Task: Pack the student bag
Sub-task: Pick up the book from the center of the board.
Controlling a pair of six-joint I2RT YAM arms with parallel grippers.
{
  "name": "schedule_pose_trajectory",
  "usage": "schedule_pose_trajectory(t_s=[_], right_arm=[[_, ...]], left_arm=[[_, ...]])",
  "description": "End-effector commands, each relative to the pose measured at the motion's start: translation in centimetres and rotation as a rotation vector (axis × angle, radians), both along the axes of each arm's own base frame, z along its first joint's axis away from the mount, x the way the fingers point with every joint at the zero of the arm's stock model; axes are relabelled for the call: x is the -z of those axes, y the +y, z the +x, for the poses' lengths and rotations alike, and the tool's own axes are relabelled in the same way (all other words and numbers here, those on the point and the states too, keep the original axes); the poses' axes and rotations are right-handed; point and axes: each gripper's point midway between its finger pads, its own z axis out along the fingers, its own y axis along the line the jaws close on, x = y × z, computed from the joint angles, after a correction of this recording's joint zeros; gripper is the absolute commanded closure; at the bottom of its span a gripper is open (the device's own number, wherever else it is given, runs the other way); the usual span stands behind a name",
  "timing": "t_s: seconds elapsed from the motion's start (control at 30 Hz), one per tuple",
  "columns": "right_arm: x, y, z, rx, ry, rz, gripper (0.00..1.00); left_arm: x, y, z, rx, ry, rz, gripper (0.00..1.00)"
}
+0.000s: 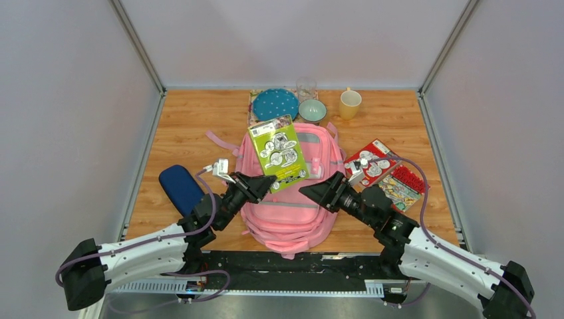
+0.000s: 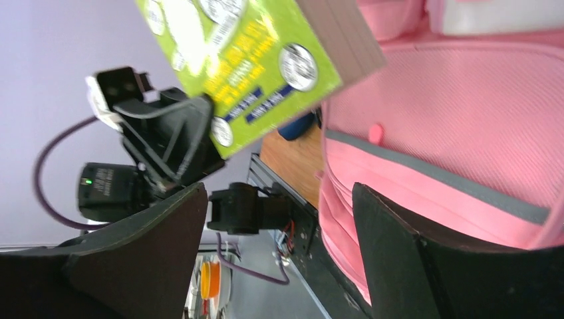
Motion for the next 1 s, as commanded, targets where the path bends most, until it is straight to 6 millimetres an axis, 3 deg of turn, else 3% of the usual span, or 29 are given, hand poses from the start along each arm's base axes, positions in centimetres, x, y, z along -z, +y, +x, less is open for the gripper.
schedule_pose_trajectory(t_s=[0.0,0.1,0.57,0.97], right_arm=[[-5.2,0.6,1.7,0.073,-0.128,0.189,0.17],[-5.8,0.9,1.9,0.082,-0.126,0.2,0.17],[-4.5,1.7,2.3,0.125,-0.071,0.209,0.17],[-6.2,3.3,3.8,0.132,-0.149,0.244,0.17]], left_arm=[[-5.2,0.9,-0.3,-0.006,-0.036,-0.278,1.0],[-5.3,0.9,-0.4,0.002,-0.031,-0.321,1.0],[-6.3,1.2,-0.8,0.027,-0.041,-0.451,1.0],[-6.6,0.3,-1.1,0.076,-0.011,-0.503,1.0]])
